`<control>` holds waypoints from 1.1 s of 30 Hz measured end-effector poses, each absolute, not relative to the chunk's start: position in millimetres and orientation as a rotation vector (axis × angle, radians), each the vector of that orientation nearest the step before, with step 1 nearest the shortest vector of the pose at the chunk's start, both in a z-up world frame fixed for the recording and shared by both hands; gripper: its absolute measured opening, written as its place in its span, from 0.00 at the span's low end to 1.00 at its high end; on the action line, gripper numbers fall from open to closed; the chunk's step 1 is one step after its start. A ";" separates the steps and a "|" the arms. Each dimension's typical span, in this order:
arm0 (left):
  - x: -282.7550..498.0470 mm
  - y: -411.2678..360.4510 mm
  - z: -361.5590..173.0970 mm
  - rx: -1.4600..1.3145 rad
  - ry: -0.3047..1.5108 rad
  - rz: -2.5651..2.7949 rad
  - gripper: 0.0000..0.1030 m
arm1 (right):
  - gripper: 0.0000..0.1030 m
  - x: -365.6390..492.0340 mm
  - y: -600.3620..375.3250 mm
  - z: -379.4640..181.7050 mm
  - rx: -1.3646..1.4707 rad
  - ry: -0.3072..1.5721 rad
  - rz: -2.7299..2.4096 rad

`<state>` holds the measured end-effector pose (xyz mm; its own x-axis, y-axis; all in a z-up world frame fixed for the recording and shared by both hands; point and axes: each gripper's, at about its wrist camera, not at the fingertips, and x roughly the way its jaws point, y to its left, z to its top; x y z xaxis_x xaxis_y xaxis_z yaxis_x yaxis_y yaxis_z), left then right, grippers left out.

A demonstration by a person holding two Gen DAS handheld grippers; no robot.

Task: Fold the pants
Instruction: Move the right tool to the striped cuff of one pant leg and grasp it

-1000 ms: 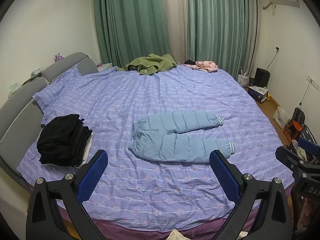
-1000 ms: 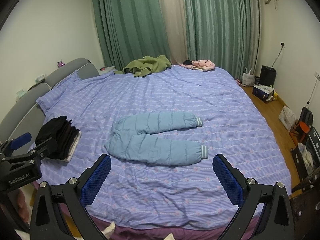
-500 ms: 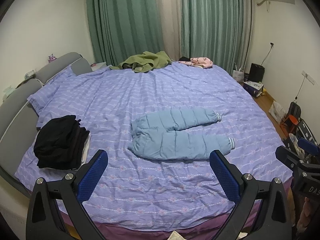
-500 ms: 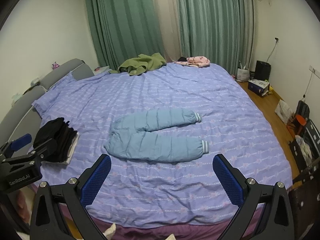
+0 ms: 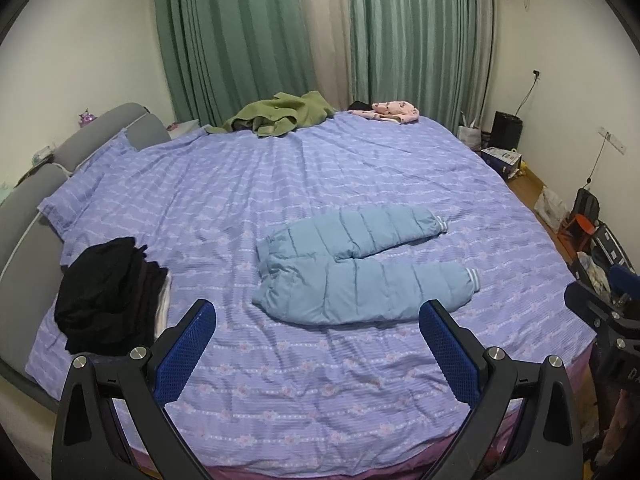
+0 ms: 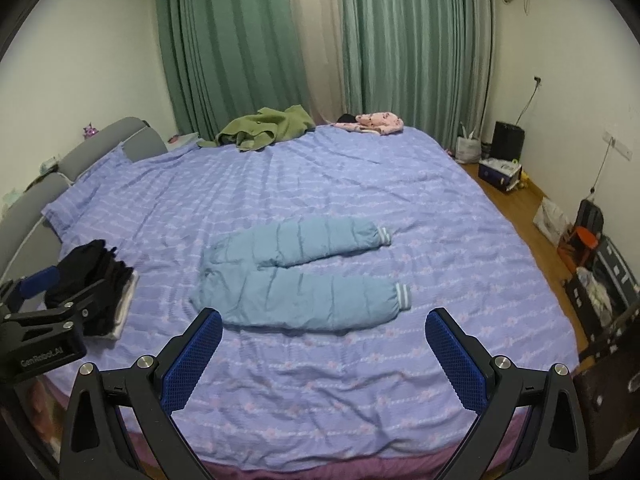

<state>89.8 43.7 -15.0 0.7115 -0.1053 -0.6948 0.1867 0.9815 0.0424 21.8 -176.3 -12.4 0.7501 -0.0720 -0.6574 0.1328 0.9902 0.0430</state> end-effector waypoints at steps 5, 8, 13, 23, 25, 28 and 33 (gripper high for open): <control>128.0 22.8 -22.7 0.116 0.729 -0.193 1.00 | 1.00 54.8 -196.9 -12.9 0.091 0.689 -0.132; 152.7 7.7 -27.8 0.116 0.712 -0.211 1.00 | 1.00 82.5 -214.3 -18.6 0.095 0.683 -0.137; 216.8 -32.2 -47.0 0.127 0.701 -0.258 1.00 | 1.00 140.9 -245.7 -40.3 0.118 0.692 -0.134; 348.8 -109.7 -136.3 0.222 0.738 -0.276 1.00 | 0.94 294.1 -316.6 -140.5 0.185 0.755 -0.094; 371.1 -121.0 -157.3 0.236 0.757 -0.272 1.00 | 0.92 327.0 -330.9 -172.1 0.224 0.781 -0.097; 400.7 -133.8 -188.4 0.235 0.780 -0.266 1.00 | 0.84 363.1 -348.7 -210.3 0.275 0.824 -0.102; 438.2 -152.2 -240.2 0.271 0.830 -0.232 1.00 | 0.73 417.2 -371.1 -279.5 0.366 0.906 -0.113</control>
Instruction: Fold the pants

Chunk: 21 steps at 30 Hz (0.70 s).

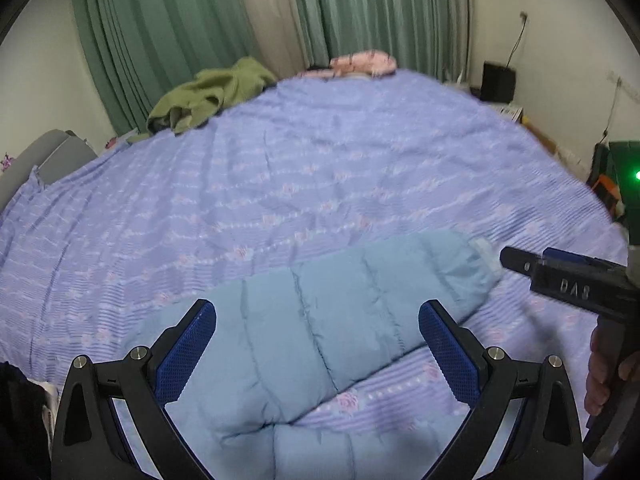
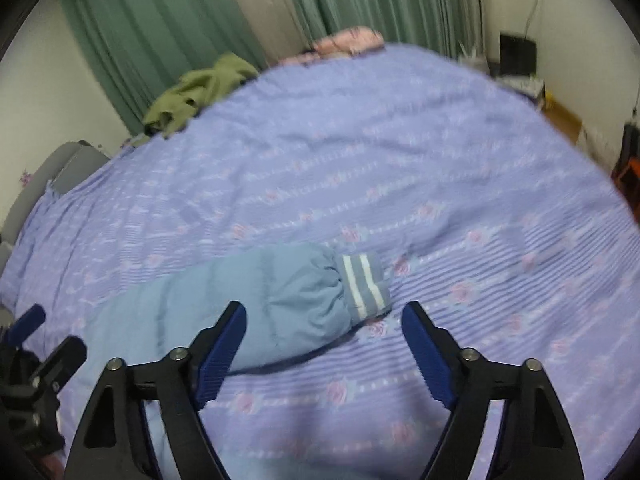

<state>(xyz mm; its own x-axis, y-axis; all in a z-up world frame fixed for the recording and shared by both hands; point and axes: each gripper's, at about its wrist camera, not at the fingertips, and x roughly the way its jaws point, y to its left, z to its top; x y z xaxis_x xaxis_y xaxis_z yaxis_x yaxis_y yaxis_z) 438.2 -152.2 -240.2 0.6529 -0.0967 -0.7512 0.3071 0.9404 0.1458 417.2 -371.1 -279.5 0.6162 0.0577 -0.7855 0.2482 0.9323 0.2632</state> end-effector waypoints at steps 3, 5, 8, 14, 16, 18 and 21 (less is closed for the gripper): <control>450.3 -159.1 -263.0 0.280 0.859 -0.229 1.00 | 0.69 437.3 -383.9 -313.6 0.440 0.955 -0.128; 454.8 -163.3 -272.1 0.289 0.868 -0.226 1.00 | 0.68 447.2 -392.2 -333.5 0.493 0.986 -0.129; 460.5 -167.4 -285.6 0.289 0.898 -0.222 1.00 | 0.58 458.3 -399.0 -361.9 0.567 1.047 -0.122; 461.4 -170.9 -293.1 0.282 0.909 -0.227 1.00 | 0.28 459.9 -385.2 -346.3 0.418 0.981 -0.093; 459.3 -172.3 -292.6 0.294 0.898 -0.226 1.00 | 0.28 457.5 -373.7 -324.5 0.269 0.907 -0.124; 458.5 -175.6 -294.0 0.316 0.895 -0.216 1.00 | 0.28 460.1 -360.6 -314.0 0.127 0.873 -0.160; 455.2 -178.5 -291.3 0.338 0.903 -0.210 1.00 | 0.44 468.7 -359.2 -326.1 0.073 0.941 -0.160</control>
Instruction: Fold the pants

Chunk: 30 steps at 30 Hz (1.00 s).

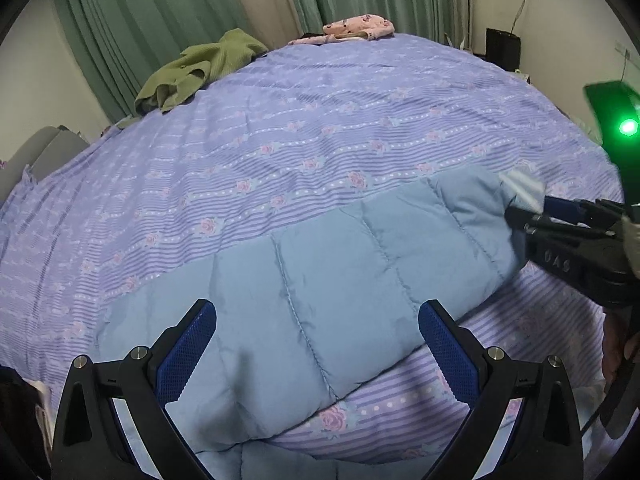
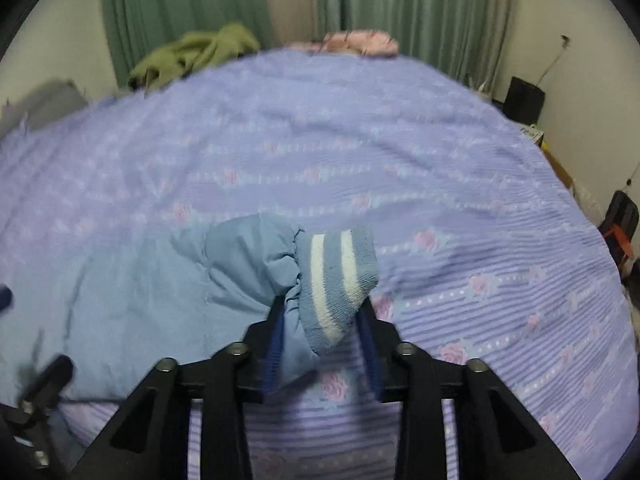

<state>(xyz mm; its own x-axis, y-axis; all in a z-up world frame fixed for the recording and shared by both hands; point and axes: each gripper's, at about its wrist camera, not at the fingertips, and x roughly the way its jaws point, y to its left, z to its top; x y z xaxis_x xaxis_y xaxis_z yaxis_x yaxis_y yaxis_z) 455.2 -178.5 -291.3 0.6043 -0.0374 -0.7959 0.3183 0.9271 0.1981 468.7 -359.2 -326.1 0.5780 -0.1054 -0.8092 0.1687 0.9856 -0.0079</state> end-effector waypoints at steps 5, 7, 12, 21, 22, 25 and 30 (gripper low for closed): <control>432.1 -172.6 -270.6 0.340 0.863 -0.224 1.00 | 0.77 421.2 -381.6 -291.4 0.165 0.851 -0.230; 418.1 -168.1 -261.7 0.334 0.853 -0.235 1.00 | 0.77 388.6 -386.5 -272.5 0.219 0.809 -0.232; 372.2 -153.8 -255.2 0.331 0.871 -0.252 1.00 | 0.77 310.2 -391.9 -267.7 0.326 0.861 -0.218; 303.2 -118.6 -284.2 0.357 1.031 -0.186 1.00 | 0.67 253.7 -368.1 -351.8 0.715 1.094 -0.146; 298.4 -111.2 -285.6 0.344 1.043 -0.171 1.00 | 0.66 252.4 -364.6 -359.4 0.749 1.107 -0.140; 289.7 -78.6 -286.6 0.270 1.087 -0.088 1.00 | 0.66 257.8 -357.1 -378.8 0.861 1.119 -0.151; 287.3 -17.9 -292.1 0.118 1.154 0.042 1.00 | 0.31 261.0 -346.3 -367.4 0.839 1.104 -0.191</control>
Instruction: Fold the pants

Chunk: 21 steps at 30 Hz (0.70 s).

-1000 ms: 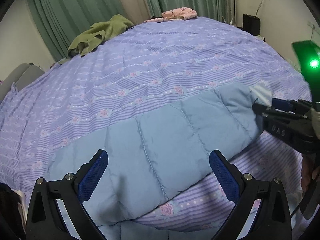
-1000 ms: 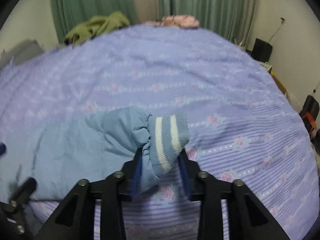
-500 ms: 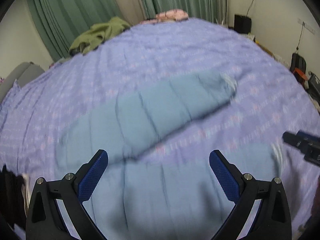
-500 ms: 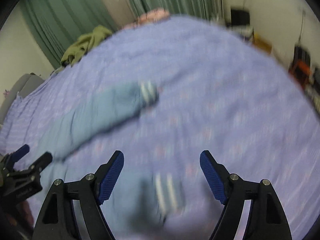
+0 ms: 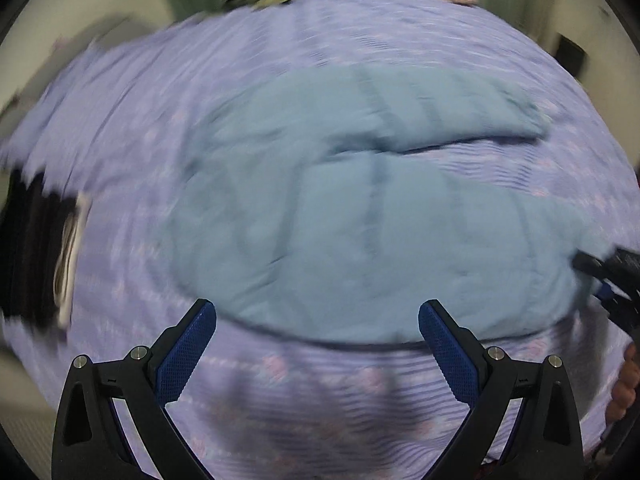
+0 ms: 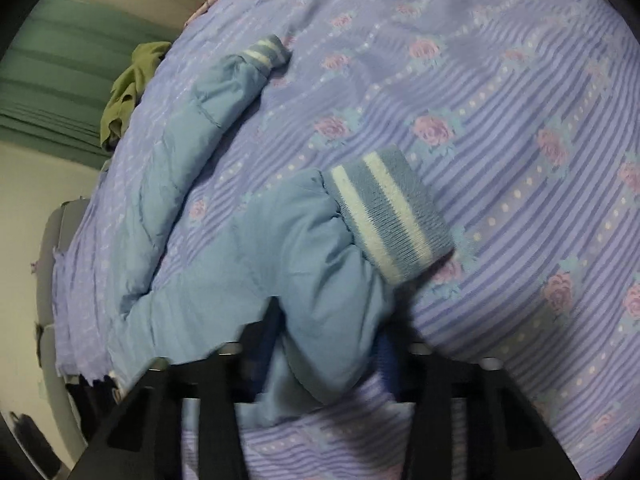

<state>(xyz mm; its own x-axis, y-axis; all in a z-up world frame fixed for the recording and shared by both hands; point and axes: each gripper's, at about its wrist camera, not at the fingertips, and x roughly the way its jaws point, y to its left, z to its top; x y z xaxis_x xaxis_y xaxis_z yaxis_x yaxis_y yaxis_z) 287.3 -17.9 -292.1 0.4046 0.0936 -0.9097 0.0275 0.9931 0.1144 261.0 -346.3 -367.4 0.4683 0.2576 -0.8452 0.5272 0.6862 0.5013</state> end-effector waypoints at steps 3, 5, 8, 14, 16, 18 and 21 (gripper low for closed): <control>288.7 16.1 -299.5 0.017 1.192 0.098 1.00 | 0.22 263.8 -334.1 -344.4 0.728 1.081 -0.241; 290.8 32.0 -304.1 -0.064 1.205 0.105 1.00 | 0.21 263.5 -326.1 -323.6 0.623 1.044 -0.281; 294.9 46.3 -315.3 -0.162 1.209 0.087 1.00 | 0.21 268.7 -316.9 -310.7 0.538 1.039 -0.288; 306.9 68.6 -346.7 -0.357 1.248 0.060 0.94 | 0.21 261.9 -308.8 -306.3 0.424 1.068 -0.341; 307.2 65.7 -354.7 -0.387 1.267 0.066 0.93 | 0.21 261.0 -302.6 -305.5 0.369 1.071 -0.357; 310.6 69.9 -369.3 -0.427 1.297 0.071 0.93 | 0.20 261.1 -298.6 -306.8 0.319 1.075 -0.374; 309.4 73.3 -380.4 -0.475 1.317 0.068 0.94 | 0.19 264.7 -293.0 -310.5 0.269 1.086 -0.404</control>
